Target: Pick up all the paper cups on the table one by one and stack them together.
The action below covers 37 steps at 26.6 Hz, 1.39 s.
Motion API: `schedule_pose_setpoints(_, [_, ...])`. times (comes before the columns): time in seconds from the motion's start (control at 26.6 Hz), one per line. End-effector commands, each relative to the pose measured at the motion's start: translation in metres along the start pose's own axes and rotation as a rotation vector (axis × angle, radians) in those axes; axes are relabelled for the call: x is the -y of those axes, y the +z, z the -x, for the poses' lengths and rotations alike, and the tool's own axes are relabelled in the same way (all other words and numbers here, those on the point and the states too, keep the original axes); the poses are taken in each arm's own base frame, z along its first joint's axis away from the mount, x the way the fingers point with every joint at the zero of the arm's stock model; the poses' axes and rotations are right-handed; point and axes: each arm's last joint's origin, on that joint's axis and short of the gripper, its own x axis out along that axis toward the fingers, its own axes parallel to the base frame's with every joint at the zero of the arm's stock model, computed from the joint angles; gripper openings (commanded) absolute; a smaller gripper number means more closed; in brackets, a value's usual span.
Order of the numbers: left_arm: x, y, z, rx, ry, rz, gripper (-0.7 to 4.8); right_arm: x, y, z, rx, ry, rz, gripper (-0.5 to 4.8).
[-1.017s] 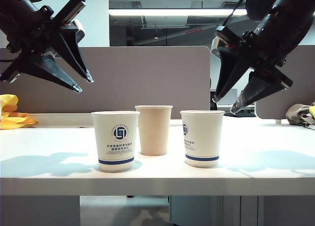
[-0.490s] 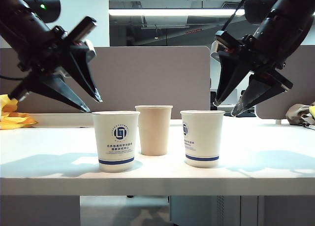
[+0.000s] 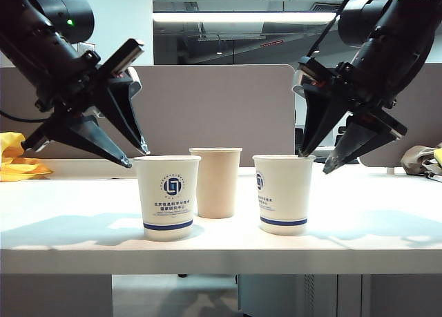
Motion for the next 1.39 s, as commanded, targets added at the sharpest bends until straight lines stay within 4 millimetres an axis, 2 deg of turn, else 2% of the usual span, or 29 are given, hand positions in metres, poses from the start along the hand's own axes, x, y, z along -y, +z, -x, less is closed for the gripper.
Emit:
schedule_pose_setpoints(0.04, [-0.002,0.002,-0.004,-0.005,0.001,0.006,1.31,-0.002,0.002,-0.001,0.007,0.007,0.013,2.08])
schedule_pose_setpoints(0.23, [-0.005,0.004,-0.009,-0.007,-0.006,0.014,1.31,-0.001,0.003,-0.002,0.013,0.006,0.016,1.39])
schedule_pose_setpoints(0.94, [-0.008,0.009,-0.017,0.009,-0.019,0.052,1.19,0.002,0.006,-0.009,0.020,0.007,0.019,1.33])
schedule_pose_setpoints(1.02, [-0.008,0.010,-0.017,0.014,-0.020,0.049,1.14,0.002,0.006,-0.010,0.023,0.008,0.021,0.78])
schedule_pose_setpoints(1.39, [-0.008,0.010,-0.017,0.017,-0.021,0.046,1.14,0.002,0.010,-0.008,0.047,0.009,0.033,0.17])
